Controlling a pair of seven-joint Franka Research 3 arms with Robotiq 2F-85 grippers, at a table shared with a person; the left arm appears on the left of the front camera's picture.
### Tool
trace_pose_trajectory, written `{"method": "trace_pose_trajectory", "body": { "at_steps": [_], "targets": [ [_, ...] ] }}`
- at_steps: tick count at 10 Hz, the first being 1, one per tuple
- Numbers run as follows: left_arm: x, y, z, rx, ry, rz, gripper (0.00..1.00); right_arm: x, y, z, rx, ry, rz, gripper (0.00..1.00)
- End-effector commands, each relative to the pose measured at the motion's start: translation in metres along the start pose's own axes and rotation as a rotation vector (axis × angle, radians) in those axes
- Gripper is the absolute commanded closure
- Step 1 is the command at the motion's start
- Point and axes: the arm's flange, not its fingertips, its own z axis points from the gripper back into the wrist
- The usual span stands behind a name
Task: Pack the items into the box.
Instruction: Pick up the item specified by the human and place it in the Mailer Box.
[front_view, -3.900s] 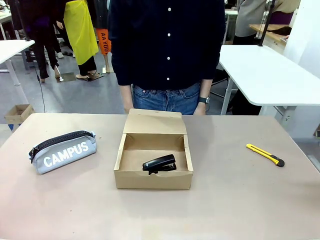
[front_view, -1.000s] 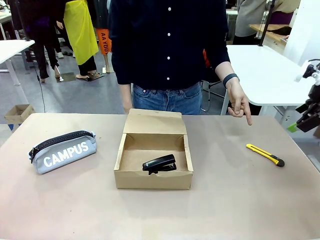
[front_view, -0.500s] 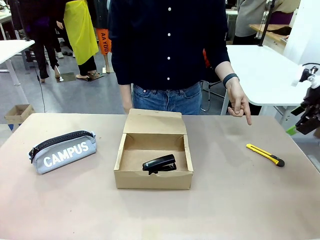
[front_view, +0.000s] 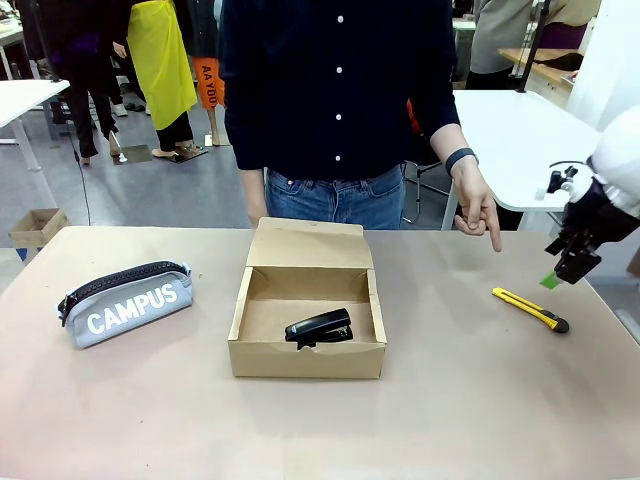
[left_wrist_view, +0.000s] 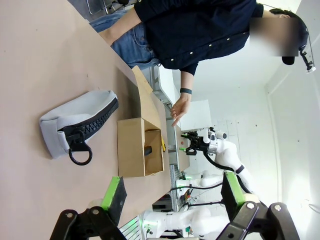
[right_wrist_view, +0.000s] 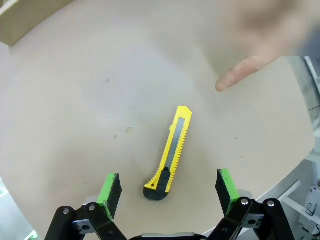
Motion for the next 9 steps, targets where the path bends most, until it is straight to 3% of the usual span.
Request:
{"method": "trace_pose_trajectory", "body": {
  "at_steps": [1, 4, 9],
  "targets": [
    [-0.002, -0.001, -0.001, -0.027, -0.012, -0.022, 0.0, 0.003, -0.017, -0.02, -0.029, 0.019, 0.058, 0.0],
    [-0.002, -0.001, -0.001, -0.027, -0.012, -0.022, 0.0, 0.004, -0.02, -0.054, -0.047, 0.086, 0.04, 0.0],
    [-0.002, -0.001, -0.001, -0.027, -0.012, -0.022, 0.0, 0.002, -0.021, -0.084, 0.068, 0.145, -0.029, 0.0]
  ]
}}
